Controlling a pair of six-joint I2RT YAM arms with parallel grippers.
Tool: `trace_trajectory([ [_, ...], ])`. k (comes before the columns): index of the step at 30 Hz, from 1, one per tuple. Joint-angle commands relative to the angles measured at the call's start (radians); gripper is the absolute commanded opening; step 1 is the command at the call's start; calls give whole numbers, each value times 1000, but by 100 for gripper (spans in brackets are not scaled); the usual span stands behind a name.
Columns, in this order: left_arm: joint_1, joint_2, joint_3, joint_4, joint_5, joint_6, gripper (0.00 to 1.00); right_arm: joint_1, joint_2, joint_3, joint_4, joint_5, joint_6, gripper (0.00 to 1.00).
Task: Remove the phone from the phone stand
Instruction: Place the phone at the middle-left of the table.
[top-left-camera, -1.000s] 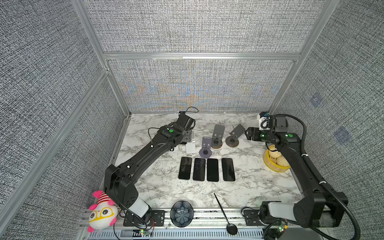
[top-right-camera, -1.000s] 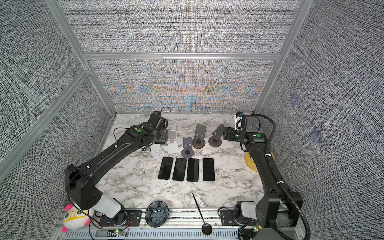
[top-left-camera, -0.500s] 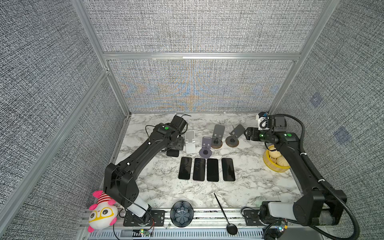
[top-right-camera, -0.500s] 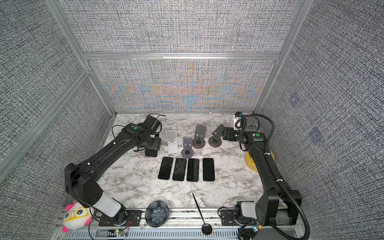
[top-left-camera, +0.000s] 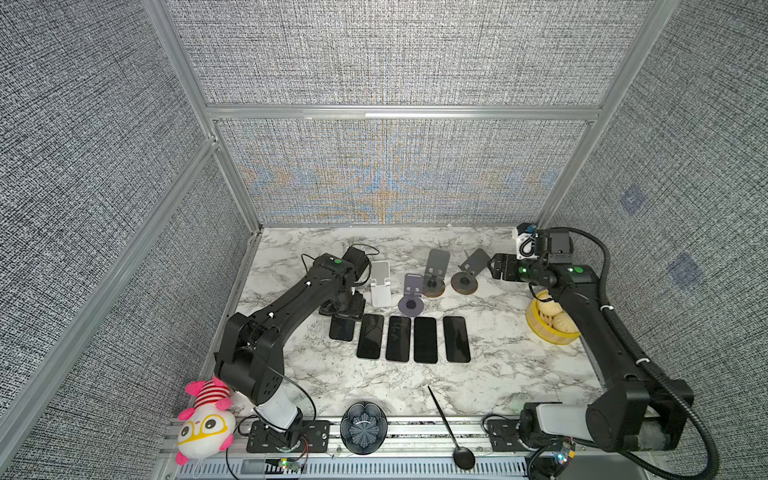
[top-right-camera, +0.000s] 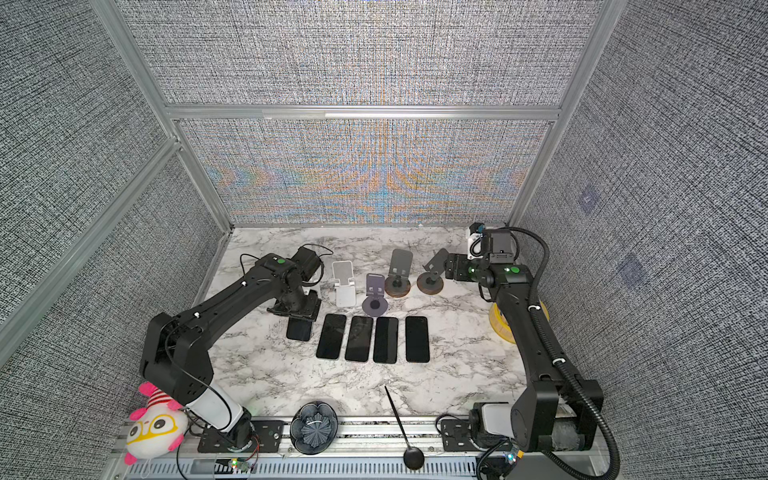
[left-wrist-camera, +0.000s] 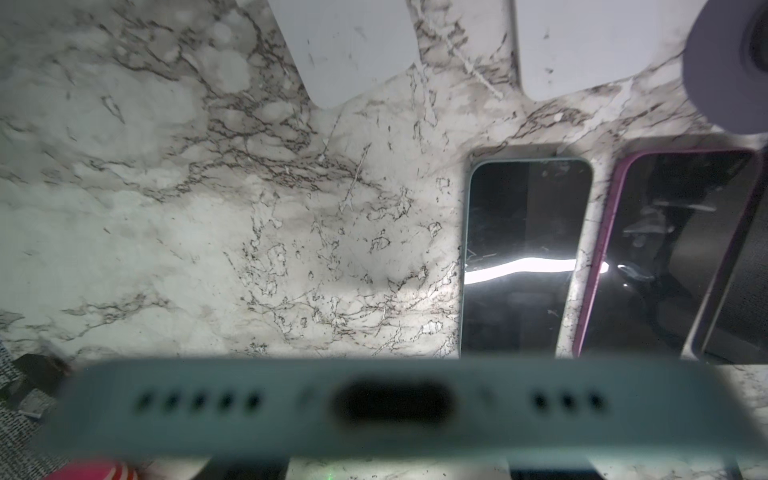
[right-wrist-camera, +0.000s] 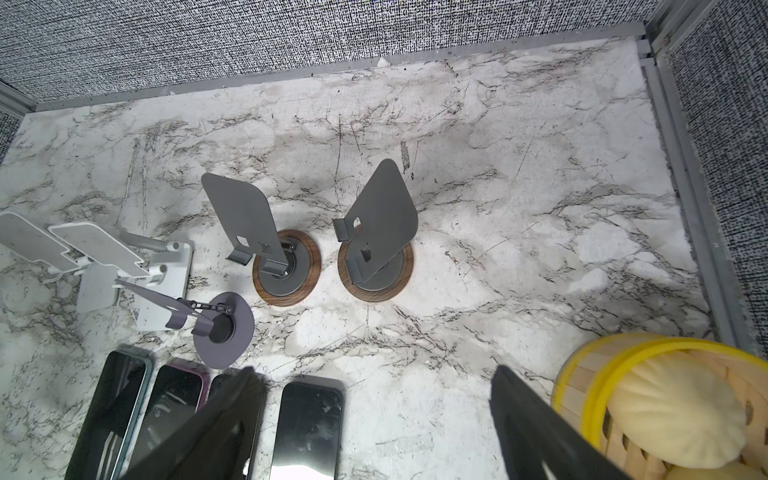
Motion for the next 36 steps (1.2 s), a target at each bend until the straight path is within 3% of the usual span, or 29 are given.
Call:
trace_trajectory([
  [1, 11, 21, -19, 3, 32, -5, 0, 1, 1, -2, 8, -5, -5, 88],
  [8, 19, 90, -53, 43, 73, -18, 0, 1, 4, 7, 2, -6, -9, 88],
  [20, 21, 181, -59, 66, 29, -15, 0, 3, 9, 28, -14, -6, -8, 88],
  [36, 44, 229, -101, 81, 57, -2, 0, 6, 12, 33, -22, 1, -9, 88],
])
